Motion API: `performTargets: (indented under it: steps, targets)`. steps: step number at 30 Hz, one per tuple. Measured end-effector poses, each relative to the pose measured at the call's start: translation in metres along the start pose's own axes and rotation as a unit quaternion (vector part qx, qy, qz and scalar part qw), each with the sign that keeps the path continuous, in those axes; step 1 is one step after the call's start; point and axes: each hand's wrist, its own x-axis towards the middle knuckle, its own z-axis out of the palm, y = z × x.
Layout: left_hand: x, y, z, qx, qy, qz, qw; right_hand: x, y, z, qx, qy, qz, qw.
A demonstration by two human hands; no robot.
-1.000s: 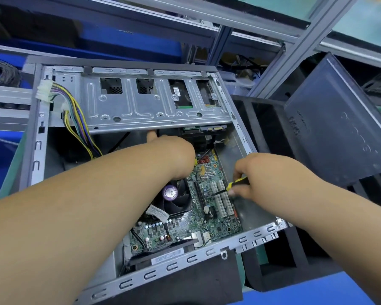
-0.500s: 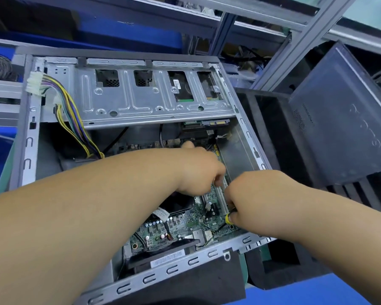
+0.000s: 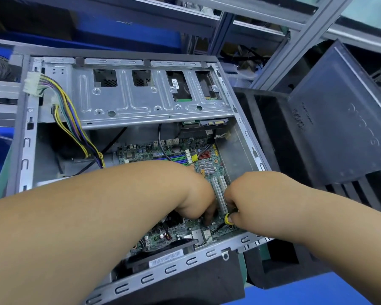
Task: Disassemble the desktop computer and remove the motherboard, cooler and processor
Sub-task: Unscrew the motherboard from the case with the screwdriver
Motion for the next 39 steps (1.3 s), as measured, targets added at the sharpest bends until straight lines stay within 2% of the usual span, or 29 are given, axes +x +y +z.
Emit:
performTargets:
  steps: [4,10,34,39]
  targets:
    - [0.001,0.000,0.002,0.032,0.002,-0.017,0.999,0.000,0.001,0.002,0.002,0.007,0.000,1.000]
    - [0.004,-0.001,0.002,-0.001,-0.017,-0.008,1.000,0.000,0.001,0.006,0.007,0.016,-0.004,1.000]
    - [-0.002,0.003,0.000,0.046,-0.022,-0.035,0.998,-0.008,-0.004,0.004,0.004,-0.001,0.009,1.000]
    - [0.000,0.001,0.001,0.028,-0.014,-0.035,0.999,-0.009,-0.003,0.003,0.007,0.008,0.013,1.000]
